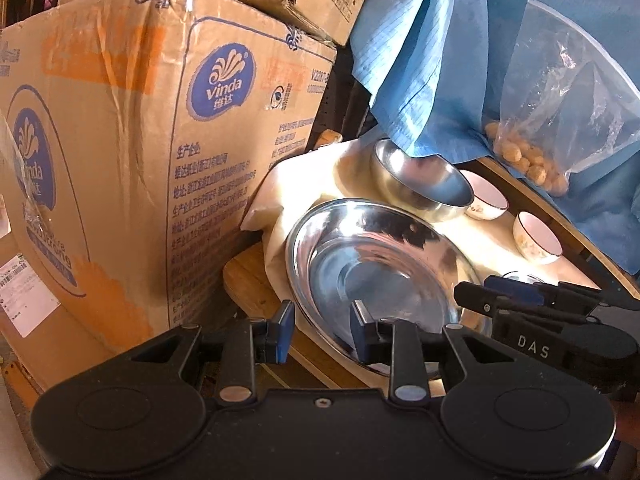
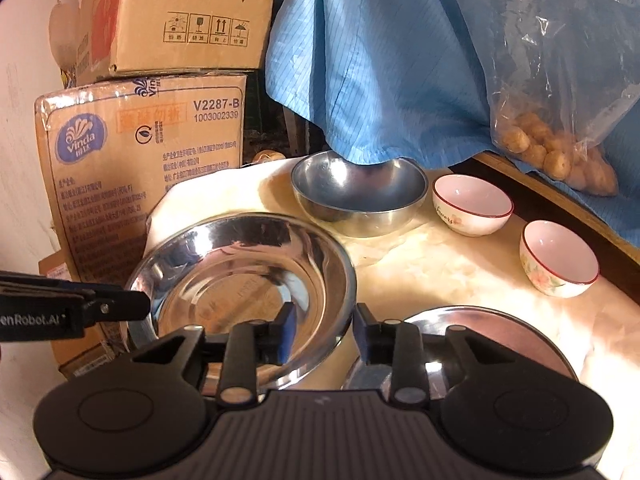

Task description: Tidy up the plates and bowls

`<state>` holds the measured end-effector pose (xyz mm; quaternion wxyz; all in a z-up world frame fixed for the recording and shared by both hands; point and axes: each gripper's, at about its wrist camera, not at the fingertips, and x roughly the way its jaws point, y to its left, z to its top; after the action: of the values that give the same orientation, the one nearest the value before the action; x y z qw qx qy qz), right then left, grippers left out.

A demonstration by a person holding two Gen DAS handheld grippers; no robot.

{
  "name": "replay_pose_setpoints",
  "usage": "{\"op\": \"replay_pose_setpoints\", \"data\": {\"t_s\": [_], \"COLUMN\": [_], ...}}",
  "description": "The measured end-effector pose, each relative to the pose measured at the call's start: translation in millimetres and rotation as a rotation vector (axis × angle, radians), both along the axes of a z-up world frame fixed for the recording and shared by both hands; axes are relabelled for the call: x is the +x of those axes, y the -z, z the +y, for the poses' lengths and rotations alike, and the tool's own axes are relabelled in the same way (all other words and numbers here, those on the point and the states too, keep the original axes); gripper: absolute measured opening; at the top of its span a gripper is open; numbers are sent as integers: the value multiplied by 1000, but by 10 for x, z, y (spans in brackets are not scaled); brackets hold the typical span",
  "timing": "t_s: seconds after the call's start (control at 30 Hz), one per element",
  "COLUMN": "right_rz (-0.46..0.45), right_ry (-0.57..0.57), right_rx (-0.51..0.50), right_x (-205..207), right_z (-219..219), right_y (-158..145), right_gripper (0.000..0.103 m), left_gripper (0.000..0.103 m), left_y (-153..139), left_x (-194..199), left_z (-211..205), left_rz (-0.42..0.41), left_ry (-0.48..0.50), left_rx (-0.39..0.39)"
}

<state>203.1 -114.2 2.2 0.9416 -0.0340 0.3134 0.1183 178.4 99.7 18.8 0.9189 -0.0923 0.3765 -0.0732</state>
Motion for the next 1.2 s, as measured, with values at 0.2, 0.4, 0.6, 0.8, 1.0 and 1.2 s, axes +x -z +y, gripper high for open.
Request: {"op": "replay_pose_setpoints", "data": {"t_s": [0.2, 0.4, 0.6, 0.8, 1.0, 1.2], "right_rz": [-29, -62, -111, -137, -133, -142], "right_ry": [1, 16, 46, 125, 203, 273], "right_rx": [-13, 8, 36, 47, 26, 25], "right_x": [-50, -146, -307, -487, -664, -842], "right_z": [23, -51, -231, -527, -893, -1327], "right_y": [-30, -113, -221, -293, -298, -262], "right_gripper": [50, 70, 95, 102, 103, 103], "left_gripper": [46, 80, 99, 102, 102, 102], "left_y": [-55, -157, -248, -350, -324, -285], "left_x": [-61, -150, -209, -264, -336, -450], "left_z": [20, -19, -193, -560, -833, -1106], "left_rz": [-26, -77, -109, -158, -137, -100], "left_ry": [-11, -23, 5, 108, 229, 333], "left_rx": [9, 21, 21, 20, -46, -90]}}
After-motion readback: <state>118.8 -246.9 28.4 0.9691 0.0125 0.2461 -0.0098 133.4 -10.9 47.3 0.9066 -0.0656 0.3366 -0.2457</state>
